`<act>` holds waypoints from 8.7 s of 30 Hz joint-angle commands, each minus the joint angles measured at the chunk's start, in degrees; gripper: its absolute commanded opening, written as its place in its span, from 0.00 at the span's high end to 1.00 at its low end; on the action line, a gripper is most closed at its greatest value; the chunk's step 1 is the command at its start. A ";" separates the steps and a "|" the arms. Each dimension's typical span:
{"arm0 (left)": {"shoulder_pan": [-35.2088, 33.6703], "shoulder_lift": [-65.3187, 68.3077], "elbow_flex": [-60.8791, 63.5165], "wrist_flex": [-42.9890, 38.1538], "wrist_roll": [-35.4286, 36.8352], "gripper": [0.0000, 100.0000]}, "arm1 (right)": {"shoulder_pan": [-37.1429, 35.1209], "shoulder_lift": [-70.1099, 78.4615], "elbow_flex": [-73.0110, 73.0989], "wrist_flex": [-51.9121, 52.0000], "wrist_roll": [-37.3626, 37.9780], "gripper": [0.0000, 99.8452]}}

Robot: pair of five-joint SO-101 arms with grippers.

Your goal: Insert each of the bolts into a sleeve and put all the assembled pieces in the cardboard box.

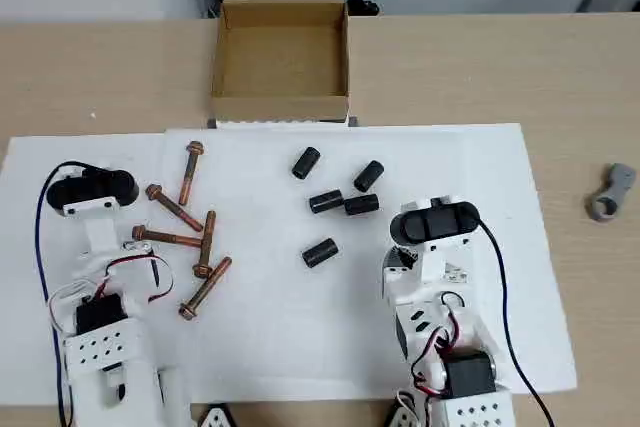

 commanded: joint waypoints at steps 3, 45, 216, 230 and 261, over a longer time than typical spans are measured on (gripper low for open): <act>0.26 -0.44 -0.31 -0.97 0.09 0.99 | -2.33 -0.57 0.44 -1.54 0.88 0.99; 8.70 29.89 -48.57 23.03 0.18 0.99 | 0.22 46.37 -41.41 -0.84 15.30 0.99; 9.58 7.65 -58.42 59.08 1.05 1.00 | -14.29 153.54 -143.56 23.16 -40.62 0.82; 9.58 7.65 -58.33 59.08 1.05 1.00 | -14.29 158.02 -143.65 22.11 -35.43 0.95; 9.58 7.21 -58.59 55.21 0.97 1.00 | -14.37 119.69 -156.84 40.13 -7.21 1.00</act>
